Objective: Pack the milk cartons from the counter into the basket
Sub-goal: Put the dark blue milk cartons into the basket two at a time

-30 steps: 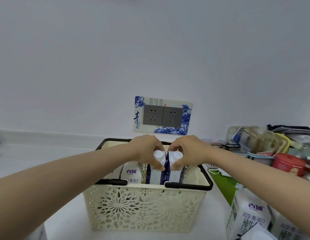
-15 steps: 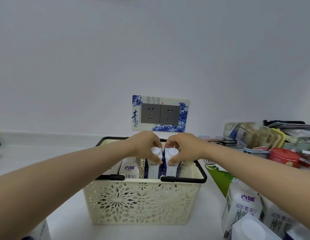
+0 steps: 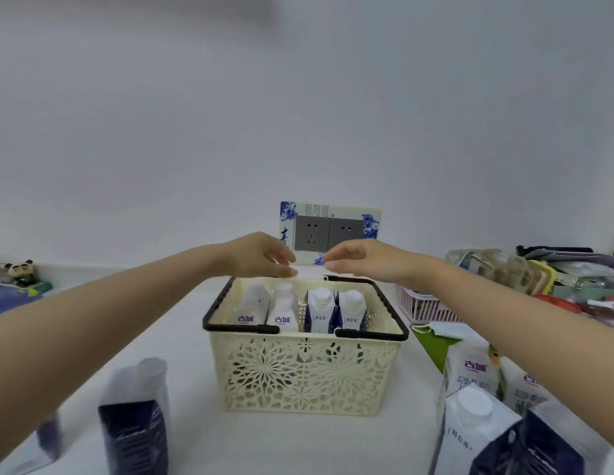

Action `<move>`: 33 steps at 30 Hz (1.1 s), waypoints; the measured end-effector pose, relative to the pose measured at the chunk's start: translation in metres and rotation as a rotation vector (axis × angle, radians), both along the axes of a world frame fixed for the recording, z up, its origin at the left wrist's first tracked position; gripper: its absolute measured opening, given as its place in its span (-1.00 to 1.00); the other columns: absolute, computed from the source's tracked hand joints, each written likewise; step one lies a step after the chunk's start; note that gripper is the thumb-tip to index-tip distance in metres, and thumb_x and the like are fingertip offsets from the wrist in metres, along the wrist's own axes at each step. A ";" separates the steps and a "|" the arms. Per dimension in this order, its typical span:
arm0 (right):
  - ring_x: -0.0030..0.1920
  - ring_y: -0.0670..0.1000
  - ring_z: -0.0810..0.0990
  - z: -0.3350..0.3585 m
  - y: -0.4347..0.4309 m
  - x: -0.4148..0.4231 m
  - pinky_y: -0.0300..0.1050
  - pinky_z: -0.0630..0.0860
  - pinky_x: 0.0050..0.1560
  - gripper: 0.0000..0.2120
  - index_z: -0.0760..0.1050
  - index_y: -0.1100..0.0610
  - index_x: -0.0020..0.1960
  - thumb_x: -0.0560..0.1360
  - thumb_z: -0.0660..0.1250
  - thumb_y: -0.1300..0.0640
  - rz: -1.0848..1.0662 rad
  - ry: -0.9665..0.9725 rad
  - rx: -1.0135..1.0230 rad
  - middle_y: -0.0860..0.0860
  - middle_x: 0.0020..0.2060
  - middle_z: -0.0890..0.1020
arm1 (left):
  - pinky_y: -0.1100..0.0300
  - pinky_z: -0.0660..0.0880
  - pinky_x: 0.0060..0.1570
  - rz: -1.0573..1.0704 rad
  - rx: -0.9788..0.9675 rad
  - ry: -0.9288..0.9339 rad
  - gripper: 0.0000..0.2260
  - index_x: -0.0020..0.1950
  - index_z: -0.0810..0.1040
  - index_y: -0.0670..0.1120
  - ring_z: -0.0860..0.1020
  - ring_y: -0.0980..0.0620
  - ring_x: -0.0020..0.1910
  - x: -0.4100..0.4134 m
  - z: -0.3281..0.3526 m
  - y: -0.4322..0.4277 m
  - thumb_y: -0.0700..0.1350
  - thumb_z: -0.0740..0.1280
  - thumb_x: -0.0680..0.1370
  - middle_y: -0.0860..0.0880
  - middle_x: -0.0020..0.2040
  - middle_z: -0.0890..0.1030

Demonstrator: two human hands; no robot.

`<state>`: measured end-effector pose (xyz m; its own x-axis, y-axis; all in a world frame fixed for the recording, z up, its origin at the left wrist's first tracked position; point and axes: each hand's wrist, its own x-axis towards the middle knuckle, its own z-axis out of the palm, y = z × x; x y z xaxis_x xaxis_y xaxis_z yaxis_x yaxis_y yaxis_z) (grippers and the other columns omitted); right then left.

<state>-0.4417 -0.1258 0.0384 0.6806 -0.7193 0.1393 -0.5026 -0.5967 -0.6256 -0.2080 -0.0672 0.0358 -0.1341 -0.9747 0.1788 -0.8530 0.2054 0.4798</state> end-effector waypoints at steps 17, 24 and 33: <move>0.19 -0.25 0.52 -0.070 0.151 0.141 -0.24 0.39 0.16 -0.65 0.55 -0.10 0.21 0.45 0.40 -0.14 0.314 -0.149 0.267 -0.21 0.17 0.60 | 0.23 0.44 0.21 0.249 -0.088 0.137 -0.52 0.15 0.59 0.14 0.54 0.29 0.15 0.147 -0.045 0.212 0.32 0.32 0.32 0.24 0.10 0.62; 0.20 -0.08 0.60 -0.103 0.161 0.153 -0.15 0.47 0.28 -0.69 0.55 -0.09 0.22 0.48 0.41 -0.05 0.355 -0.248 0.396 -0.02 0.17 0.65 | 0.35 0.50 -0.10 0.387 -0.098 0.381 -0.56 0.26 0.47 0.14 0.55 0.20 0.10 0.175 -0.097 0.232 0.16 0.41 0.42 0.20 0.16 0.54; -0.12 -0.13 0.59 -0.105 0.173 0.166 -0.22 0.43 -0.16 -0.54 0.47 -0.10 -0.02 0.27 0.38 -0.39 0.098 -0.201 0.199 -0.12 -0.06 0.62 | 0.41 0.54 -0.20 0.331 -0.203 0.545 -0.81 0.04 0.58 0.05 0.62 0.23 -0.07 0.164 -0.115 0.227 -0.01 0.45 0.46 0.12 0.02 0.62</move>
<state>-0.2754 0.0477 -0.0667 0.7208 -0.6785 0.1415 -0.3028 -0.4920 -0.8162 -0.0438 0.1598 -0.0796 0.3274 -0.8888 0.3206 -0.5334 0.1062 0.8392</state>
